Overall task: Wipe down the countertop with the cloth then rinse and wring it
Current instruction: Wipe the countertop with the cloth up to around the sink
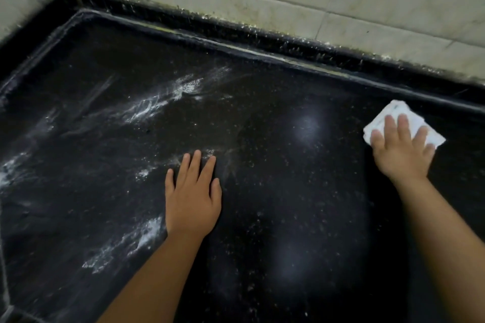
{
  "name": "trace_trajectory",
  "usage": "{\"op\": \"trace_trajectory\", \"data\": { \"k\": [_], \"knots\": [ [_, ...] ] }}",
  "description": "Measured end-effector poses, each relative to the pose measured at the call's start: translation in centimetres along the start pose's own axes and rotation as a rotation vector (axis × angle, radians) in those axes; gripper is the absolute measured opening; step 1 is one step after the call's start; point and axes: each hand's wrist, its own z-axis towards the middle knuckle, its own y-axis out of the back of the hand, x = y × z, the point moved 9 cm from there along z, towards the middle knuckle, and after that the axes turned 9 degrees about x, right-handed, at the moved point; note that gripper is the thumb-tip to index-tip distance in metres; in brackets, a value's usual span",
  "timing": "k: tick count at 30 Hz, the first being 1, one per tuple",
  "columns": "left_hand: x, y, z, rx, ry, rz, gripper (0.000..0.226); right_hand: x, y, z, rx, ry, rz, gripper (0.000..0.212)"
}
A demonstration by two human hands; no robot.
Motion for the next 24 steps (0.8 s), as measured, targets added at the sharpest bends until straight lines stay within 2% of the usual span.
{"op": "trace_trajectory", "data": {
  "k": [3,6,10,14,17,19,21,24],
  "knots": [
    [0.1,0.0,0.0,-0.020,0.002,-0.012,0.079,2.6,0.1,2.6,-0.013,-0.214,0.111,0.054],
    [0.0,0.0,0.1,-0.030,0.005,-0.004,0.076,7.6,-0.6,3.9,0.016,-0.195,0.094,0.055],
    [0.1,-0.1,0.1,-0.011,0.012,0.008,0.079,16.2,-2.9,3.2,0.082,0.062,0.018,0.054],
    [0.1,-0.1,0.1,-0.029,0.008,0.001,0.078,21.8,-5.2,-0.7,0.139,0.481,-0.159,0.053],
    [0.2,-0.1,0.1,-0.040,0.008,-0.002,0.077,20.7,-7.2,-5.5,0.209,0.747,-0.292,0.052],
    [0.2,-0.1,0.1,-0.045,0.004,0.002,0.076,17.4,-8.2,-9.4,0.167,0.892,-0.388,0.056],
    [0.1,0.0,0.2,-0.052,-0.001,0.017,0.074,13.1,-8.6,-12.1,0.094,0.997,-0.386,0.050],
    [0.2,-0.2,0.2,-0.040,-0.003,0.014,0.075,6.7,-7.6,-11.7,0.120,0.881,-0.406,0.053]
  ]
}}
